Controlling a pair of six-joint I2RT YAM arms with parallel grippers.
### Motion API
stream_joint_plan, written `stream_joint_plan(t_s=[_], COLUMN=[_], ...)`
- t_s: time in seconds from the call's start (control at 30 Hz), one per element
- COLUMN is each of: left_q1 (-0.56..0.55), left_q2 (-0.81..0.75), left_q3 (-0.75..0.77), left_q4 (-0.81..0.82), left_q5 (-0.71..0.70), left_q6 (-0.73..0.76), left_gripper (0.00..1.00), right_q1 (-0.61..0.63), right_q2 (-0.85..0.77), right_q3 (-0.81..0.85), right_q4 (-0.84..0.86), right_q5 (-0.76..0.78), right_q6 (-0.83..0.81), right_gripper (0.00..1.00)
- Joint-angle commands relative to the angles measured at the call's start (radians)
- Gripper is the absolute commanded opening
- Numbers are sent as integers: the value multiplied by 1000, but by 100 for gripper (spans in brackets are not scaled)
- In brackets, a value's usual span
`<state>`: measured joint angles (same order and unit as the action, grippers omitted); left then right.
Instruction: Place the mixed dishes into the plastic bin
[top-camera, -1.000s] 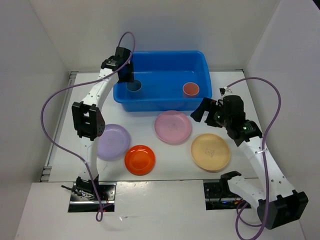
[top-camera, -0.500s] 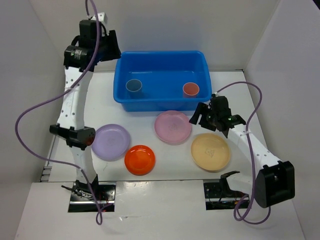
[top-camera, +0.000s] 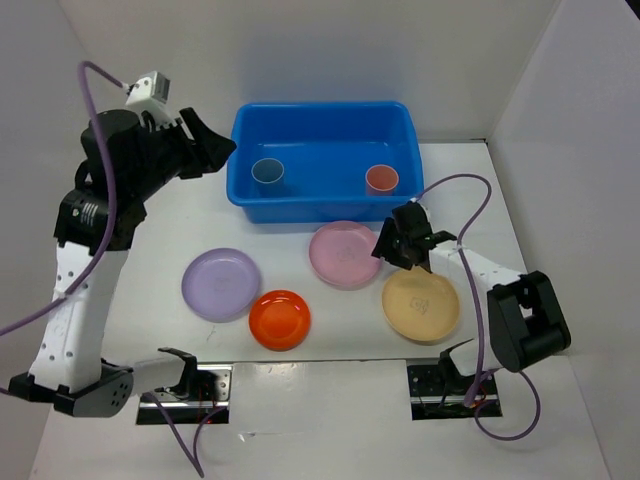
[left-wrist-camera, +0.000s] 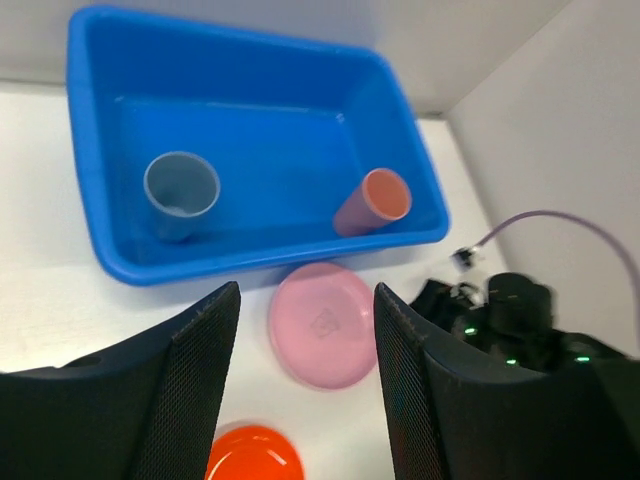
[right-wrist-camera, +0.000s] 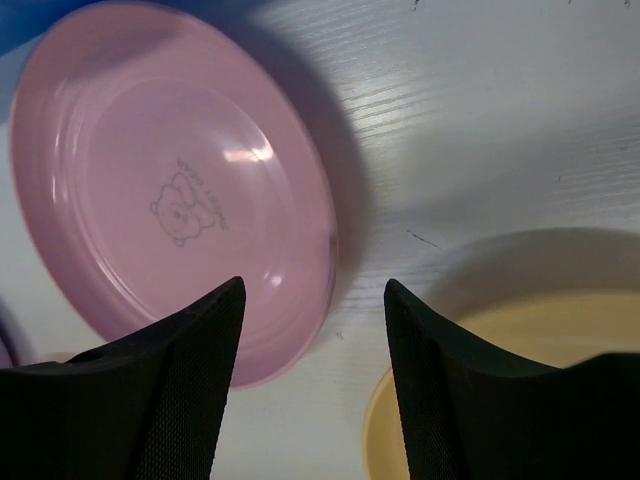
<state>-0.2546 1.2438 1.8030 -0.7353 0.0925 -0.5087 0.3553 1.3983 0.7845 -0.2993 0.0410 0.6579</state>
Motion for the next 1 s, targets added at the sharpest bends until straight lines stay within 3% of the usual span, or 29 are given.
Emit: stream_joint_plan(t_s=[0.0, 0.17, 0.4, 0.47, 0.6, 0.63, 0.7, 0.97], left_q1=[12, 21, 21, 21, 21, 21, 21, 21], left_q2=[-59, -86, -96, -96, -96, -96, -96, -96], left_q3=[-17, -41, -50, -50, -41, -41, -41, -41], left_q4=[125, 114, 114, 114, 114, 114, 114, 114], left_q5=[46, 46, 46, 46, 46, 46, 46, 46], left_q6=[-48, -48, -48, -39, -39, -39, -39, -39], left_gripper=[63, 63, 63, 63, 65, 66, 66, 66], right_q1=[25, 45, 76, 76, 85, 85, 94, 177], right_q2=[24, 62, 114, 123, 123, 123, 123, -80], right_q3=[-20, -39, -68, -77, -77, -77, -59, -28], right_q4=[89, 150, 210, 219, 220, 209, 174, -93], right_q5=[86, 109, 145, 154, 163, 172, 172, 172], right_q6=[61, 111, 178, 187, 200, 200, 200, 170], right_gripper=[63, 62, 42, 40, 23, 13, 1, 1])
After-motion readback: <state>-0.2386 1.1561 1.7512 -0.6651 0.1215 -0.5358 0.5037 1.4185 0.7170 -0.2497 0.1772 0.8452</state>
